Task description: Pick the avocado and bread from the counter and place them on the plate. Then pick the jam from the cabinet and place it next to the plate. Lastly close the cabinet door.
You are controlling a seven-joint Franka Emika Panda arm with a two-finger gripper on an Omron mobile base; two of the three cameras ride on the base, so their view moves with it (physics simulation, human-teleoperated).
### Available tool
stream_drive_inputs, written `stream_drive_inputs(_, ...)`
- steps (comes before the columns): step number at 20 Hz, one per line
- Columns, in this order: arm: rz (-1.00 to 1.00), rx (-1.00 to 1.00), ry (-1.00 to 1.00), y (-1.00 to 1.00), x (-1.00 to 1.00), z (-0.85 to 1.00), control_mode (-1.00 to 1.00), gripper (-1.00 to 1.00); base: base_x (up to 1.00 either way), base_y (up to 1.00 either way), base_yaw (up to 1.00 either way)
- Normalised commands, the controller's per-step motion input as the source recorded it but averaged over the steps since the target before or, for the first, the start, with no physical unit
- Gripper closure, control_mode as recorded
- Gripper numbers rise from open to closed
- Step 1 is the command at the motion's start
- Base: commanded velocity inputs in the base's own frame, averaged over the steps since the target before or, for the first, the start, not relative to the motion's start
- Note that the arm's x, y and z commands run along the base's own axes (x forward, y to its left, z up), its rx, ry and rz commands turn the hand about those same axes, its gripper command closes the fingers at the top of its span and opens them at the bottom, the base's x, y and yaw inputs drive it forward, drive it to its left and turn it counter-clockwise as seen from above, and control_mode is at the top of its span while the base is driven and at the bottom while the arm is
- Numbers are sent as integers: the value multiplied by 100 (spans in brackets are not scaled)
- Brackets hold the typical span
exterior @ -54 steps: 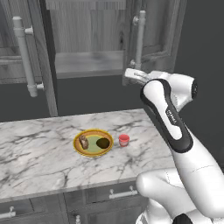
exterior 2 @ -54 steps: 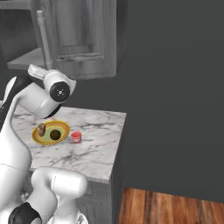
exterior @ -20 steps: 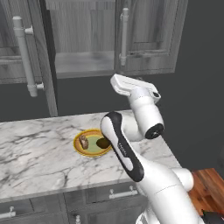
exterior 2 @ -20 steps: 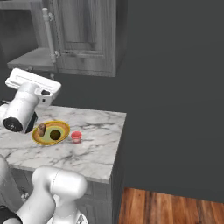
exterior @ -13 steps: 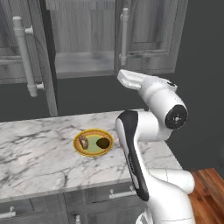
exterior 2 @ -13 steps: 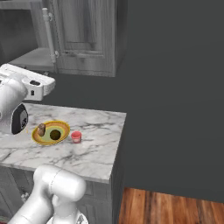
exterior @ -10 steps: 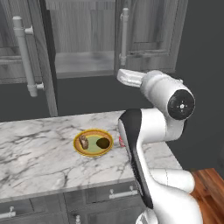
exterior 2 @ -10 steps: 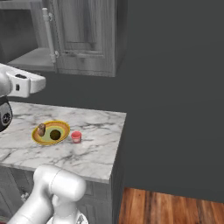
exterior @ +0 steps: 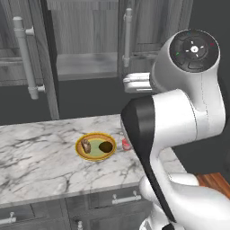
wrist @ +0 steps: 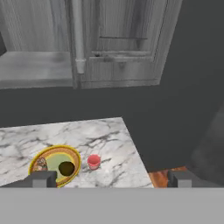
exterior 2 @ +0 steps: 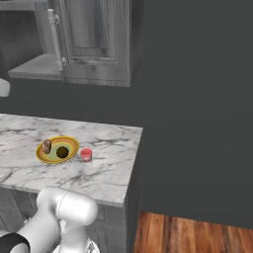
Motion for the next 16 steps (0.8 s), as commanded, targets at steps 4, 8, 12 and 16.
stream_drive_inputs(4, -1, -5, -12, 20, -99, -52, -100, -100, 0, 0, 0)
stream_drive_inputs(8, -1, 0, -26, 21, -93, -74, -100, -100, 0, 0, 0)
stream_drive_inputs(12, -11, -5, -10, 51, -93, -66, -100, -100, 0, 0, 0)
stream_drive_inputs(16, -18, -7, 2, 86, -34, -32, -100, -100, 0, 0, 0)
